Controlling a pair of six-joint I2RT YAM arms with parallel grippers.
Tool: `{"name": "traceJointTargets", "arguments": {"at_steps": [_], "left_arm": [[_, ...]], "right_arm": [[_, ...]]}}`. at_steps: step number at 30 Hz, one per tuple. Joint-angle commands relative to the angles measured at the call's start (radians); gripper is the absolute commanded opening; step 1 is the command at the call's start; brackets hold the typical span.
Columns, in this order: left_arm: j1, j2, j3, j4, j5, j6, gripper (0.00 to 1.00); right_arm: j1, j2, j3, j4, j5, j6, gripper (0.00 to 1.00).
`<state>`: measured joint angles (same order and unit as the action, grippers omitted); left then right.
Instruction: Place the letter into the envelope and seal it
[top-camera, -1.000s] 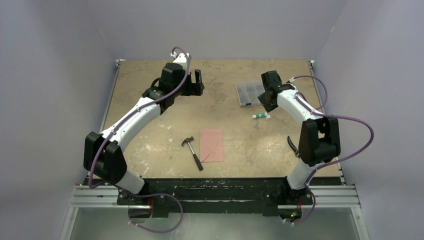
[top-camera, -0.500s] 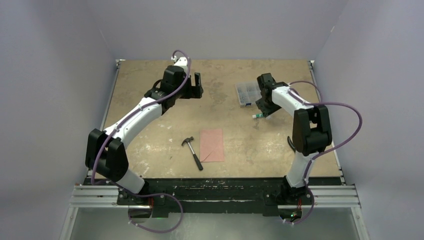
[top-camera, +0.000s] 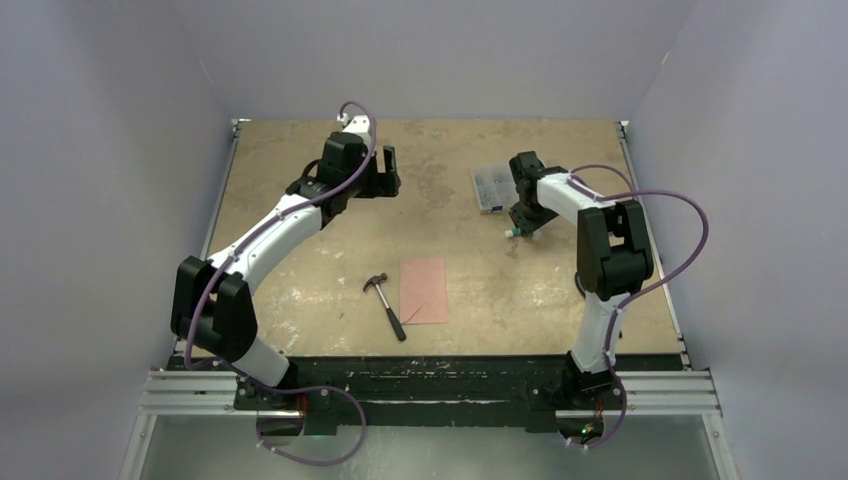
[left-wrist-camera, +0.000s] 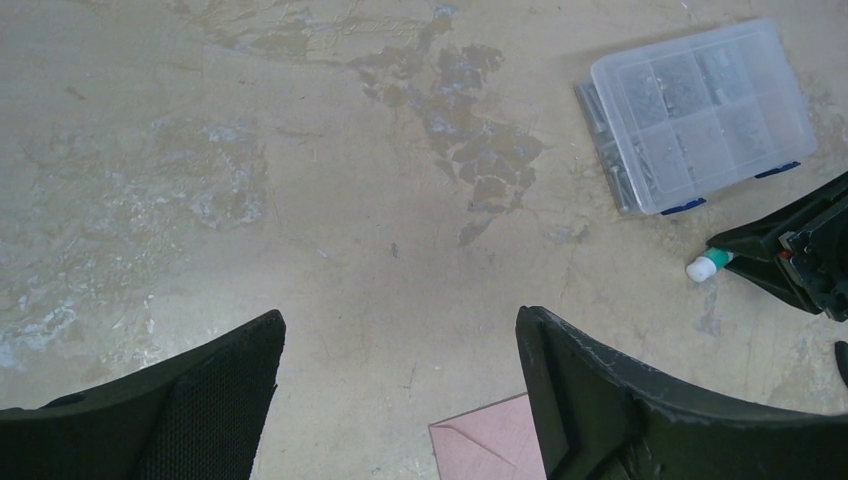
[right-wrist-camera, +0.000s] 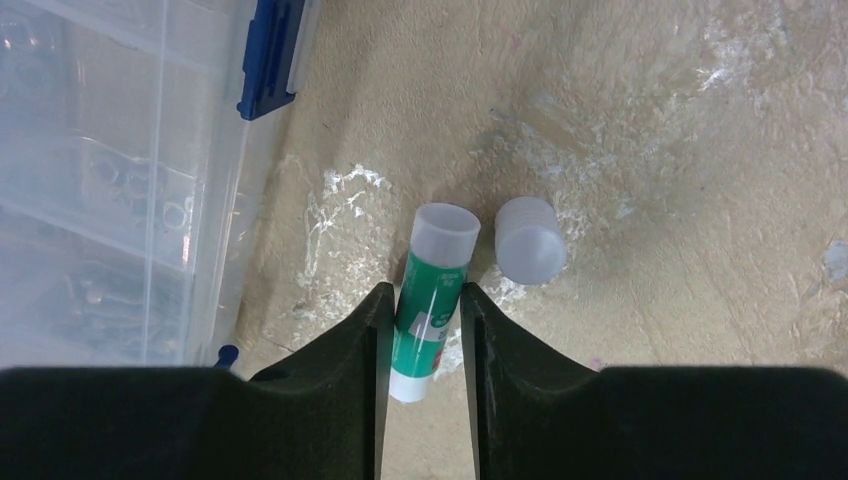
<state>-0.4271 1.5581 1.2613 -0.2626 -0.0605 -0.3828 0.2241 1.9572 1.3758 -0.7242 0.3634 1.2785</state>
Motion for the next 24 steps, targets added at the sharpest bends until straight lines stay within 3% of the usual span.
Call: {"name": "traceJointTargets", "arguments": {"at_steps": [1, 6, 10, 14, 19, 24], "left_arm": [[0.010, 0.005, 0.028, 0.027, -0.021, -0.010, 0.85], [0.014, -0.003, 0.027, 0.021, -0.045, -0.019, 0.85], [0.014, -0.016, 0.020, 0.020, -0.031, -0.019, 0.85], [0.016, -0.016, 0.028, 0.023, 0.023, -0.021, 0.85], [0.029, 0.000, 0.067, 0.028, 0.211, -0.068, 0.85], [0.052, 0.013, 0.100, 0.070, 0.409, -0.139, 0.85]], "right_arm": [[0.004, 0.027, 0.017, 0.013, -0.001, -0.053, 0.33], [0.006, 0.024, -0.025, 0.050, -0.011, -0.096, 0.36], [0.014, -0.001, -0.030, 0.112, -0.019, -0.187, 0.15], [0.076, -0.078, -0.026, 0.244, -0.053, -0.438, 0.00], [0.186, -0.215, -0.091, 0.385, -0.143, -0.660, 0.00], [0.227, -0.428, -0.267, 0.652, -0.409, -0.898, 0.00]]}}
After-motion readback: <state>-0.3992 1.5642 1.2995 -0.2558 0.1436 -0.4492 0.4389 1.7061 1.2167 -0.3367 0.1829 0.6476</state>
